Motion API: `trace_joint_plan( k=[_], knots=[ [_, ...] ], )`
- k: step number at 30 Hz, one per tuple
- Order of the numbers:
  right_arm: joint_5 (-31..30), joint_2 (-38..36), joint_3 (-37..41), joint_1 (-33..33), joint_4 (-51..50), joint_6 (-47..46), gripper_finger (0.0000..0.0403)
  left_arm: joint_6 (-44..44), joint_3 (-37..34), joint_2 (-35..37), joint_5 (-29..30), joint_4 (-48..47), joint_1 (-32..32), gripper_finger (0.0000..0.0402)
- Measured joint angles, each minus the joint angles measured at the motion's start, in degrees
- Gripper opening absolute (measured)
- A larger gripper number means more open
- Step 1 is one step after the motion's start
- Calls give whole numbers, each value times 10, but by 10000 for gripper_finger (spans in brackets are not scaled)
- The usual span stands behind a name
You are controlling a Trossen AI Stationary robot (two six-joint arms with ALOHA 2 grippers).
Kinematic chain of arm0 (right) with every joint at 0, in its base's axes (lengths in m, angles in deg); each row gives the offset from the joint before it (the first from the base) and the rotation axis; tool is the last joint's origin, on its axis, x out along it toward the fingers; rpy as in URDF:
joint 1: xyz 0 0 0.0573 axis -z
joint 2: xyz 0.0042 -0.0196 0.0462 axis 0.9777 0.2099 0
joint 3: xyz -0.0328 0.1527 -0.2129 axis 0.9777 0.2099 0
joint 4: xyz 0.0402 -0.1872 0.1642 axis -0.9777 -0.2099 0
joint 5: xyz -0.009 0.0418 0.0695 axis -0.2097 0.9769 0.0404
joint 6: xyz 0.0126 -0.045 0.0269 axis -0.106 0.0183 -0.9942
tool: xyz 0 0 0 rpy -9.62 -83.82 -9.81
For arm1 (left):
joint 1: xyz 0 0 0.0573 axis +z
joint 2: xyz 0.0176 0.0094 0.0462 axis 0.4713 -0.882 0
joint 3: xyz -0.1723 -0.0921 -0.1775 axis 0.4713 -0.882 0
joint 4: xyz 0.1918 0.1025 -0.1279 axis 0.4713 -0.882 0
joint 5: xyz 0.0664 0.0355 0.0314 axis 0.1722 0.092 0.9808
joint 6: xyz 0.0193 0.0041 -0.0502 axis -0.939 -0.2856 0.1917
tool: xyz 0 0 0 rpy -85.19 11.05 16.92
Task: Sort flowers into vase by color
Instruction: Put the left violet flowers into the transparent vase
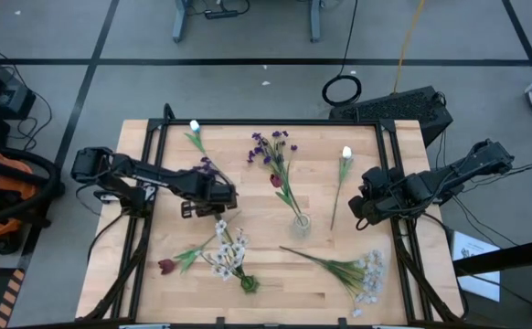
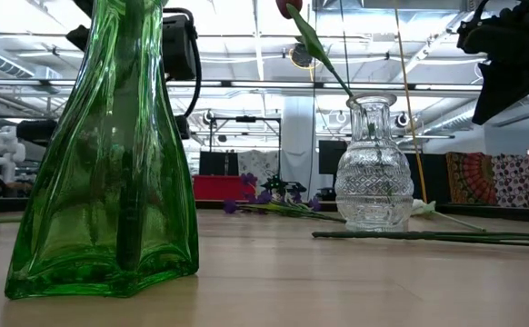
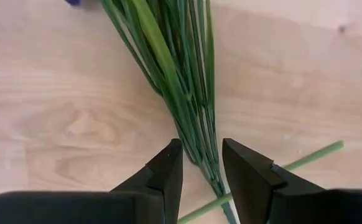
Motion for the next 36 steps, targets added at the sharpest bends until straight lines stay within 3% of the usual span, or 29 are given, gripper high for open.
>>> trace_joint_plan(
  k=[36],
  knots=[
    [-2, 0, 0, 0, 11, 2, 4, 24, -26, -41, -3, 77, -9, 118]
  ],
)
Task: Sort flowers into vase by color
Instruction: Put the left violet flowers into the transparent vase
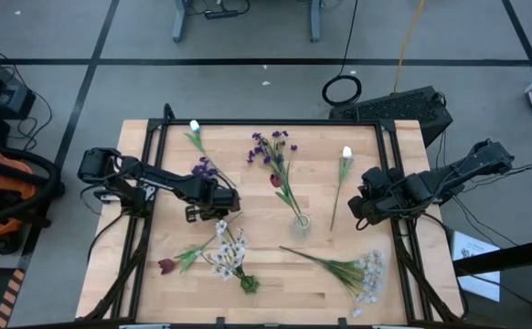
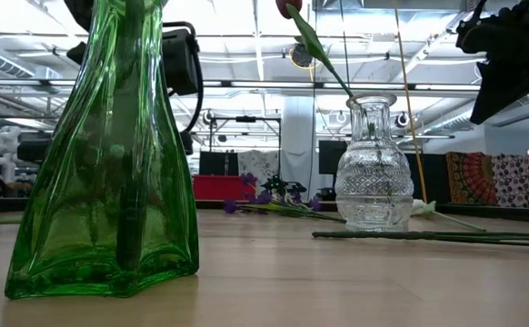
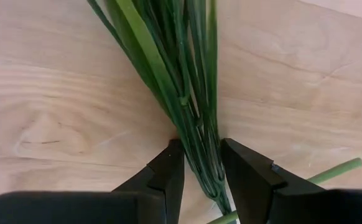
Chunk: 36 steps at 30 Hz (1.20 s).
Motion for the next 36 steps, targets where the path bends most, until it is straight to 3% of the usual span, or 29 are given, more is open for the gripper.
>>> trace_joint_plan(
  k=[5, 12, 17, 22, 27, 36],
  knots=[
    [0, 0, 0, 0, 3, 0, 4, -27, 0, -1, 8, -7, 3, 104],
    [0, 0, 0, 0, 14, -2, 4, -31, -1, 4, 2, -18, 14, 12],
    [0, 0, 0, 0, 28, -2, 4, -56, -5, 28, 24, -62, 20, 13],
    [0, 0, 0, 0, 41, -2, 4, -72, -4, 109, 69, -125, 19, 13],
    [0, 0, 0, 0, 62, -2, 4, -134, 4, 221, 151, -124, 19, 13],
    [0, 0, 0, 0, 123, -2, 4, -346, 24, 383, 268, -108, 21, 13]
  ],
)
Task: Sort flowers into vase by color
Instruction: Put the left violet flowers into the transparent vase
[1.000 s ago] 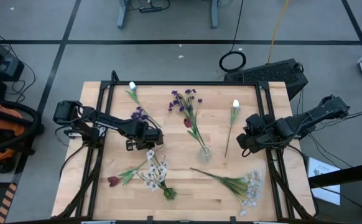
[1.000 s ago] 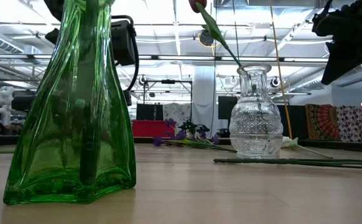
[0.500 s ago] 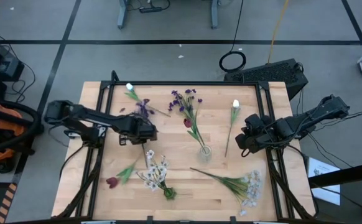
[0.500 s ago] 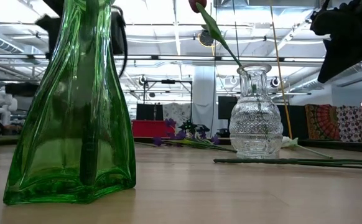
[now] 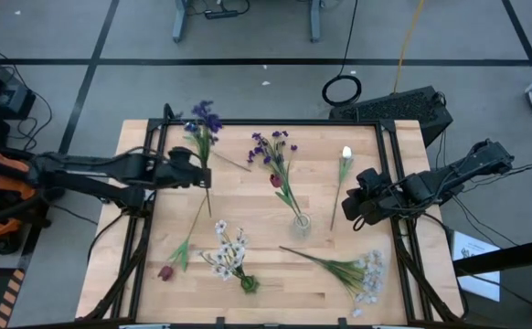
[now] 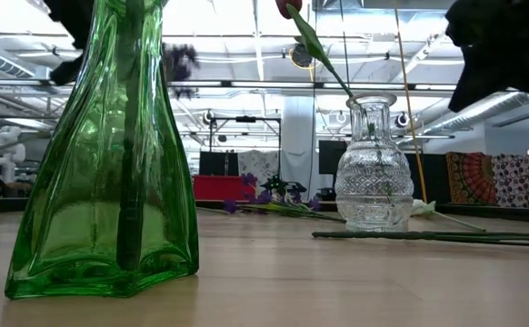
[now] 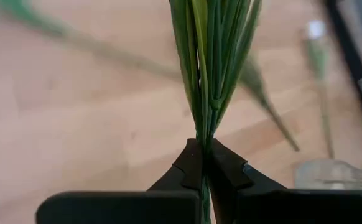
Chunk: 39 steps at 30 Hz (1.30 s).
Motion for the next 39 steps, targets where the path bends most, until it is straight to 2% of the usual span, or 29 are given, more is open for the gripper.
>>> trace_joint_plan(
  k=[6, 12, 15, 19, 22, 26, 30, 36, 39],
  knots=[
    [0, 0, 0, 0, 16, 0, 4, -240, 2, 55, 39, 75, 0, 13],
    [2, 0, 0, 0, 16, 0, 4, -465, 3, 53, 39, 166, 0, 13],
    [2, 0, 0, 0, 22, 0, 4, -540, 3, 34, 39, 182, 0, 13],
    [2, 0, 0, 0, 38, 0, 4, -558, -13, -1, 27, 264, 9, 12],
    [2, 1, 0, 0, 39, 0, 4, -605, -55, -23, -23, 401, 17, 12],
    [2, 1, 0, 0, 41, -2, 4, -649, -123, -58, -116, 647, 36, 12],
    [2, 2, 0, 0, 41, -4, 4, -656, -174, -114, -202, 865, 51, 12],
    [1, 4, 0, 0, 52, -1, 4, -654, -184, -240, -303, 1102, 45, 12],
    [0, 10, 0, 0, 53, -1, 4, -654, -183, -300, -316, 1234, 29, 12]
  ],
)
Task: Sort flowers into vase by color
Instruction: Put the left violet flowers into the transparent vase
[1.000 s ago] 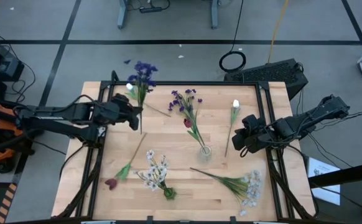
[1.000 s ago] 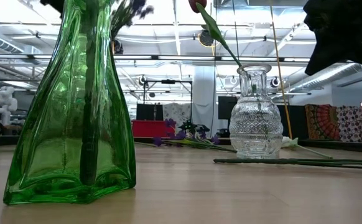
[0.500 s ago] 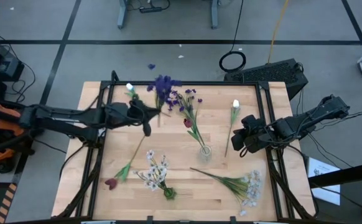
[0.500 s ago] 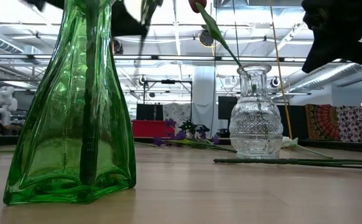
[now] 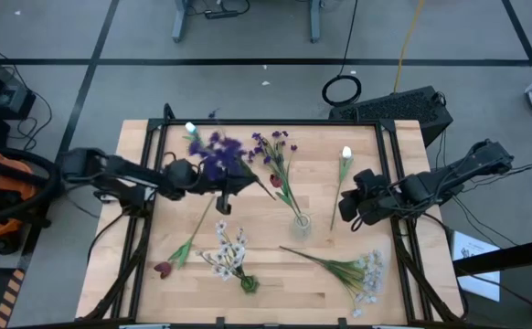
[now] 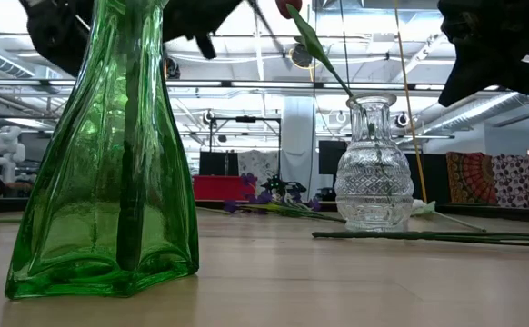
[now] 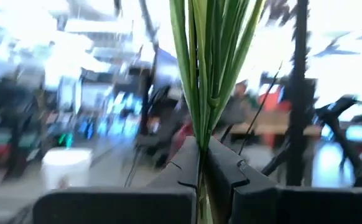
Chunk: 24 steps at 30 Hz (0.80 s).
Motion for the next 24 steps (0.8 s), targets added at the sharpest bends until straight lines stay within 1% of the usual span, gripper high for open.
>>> trace_joint_plan(
  k=[2, 4, 6, 10, 12, 15, 19, 24],
  knots=[
    [0, 6, 0, 0, 0, 0, 4, 0, 7, -29, -3, 43, -8, 12],
    [0, 12, 0, 0, 0, 0, 4, 0, 24, -52, -18, 43, -14, 12],
    [0, 20, 0, 0, 1, 1, 4, 0, 47, -73, -38, 27, -21, 12],
    [0, 32, 0, 0, 6, 1, 4, 0, 104, -110, -53, 1, -31, 12],
    [2, 37, 0, 0, 10, 1, 4, 0, 131, -124, -71, -17, -31, 12],
    [2, 41, 0, 0, 17, 1, 4, 0, 162, -138, -95, -69, -31, 12],
    [0, 41, 0, 0, 28, 1, 4, -1, 197, -160, -106, -141, -33, 12],
    [0, 41, 0, 0, 30, 1, 4, -6, 234, -201, -107, -140, -35, 12]
  ],
)
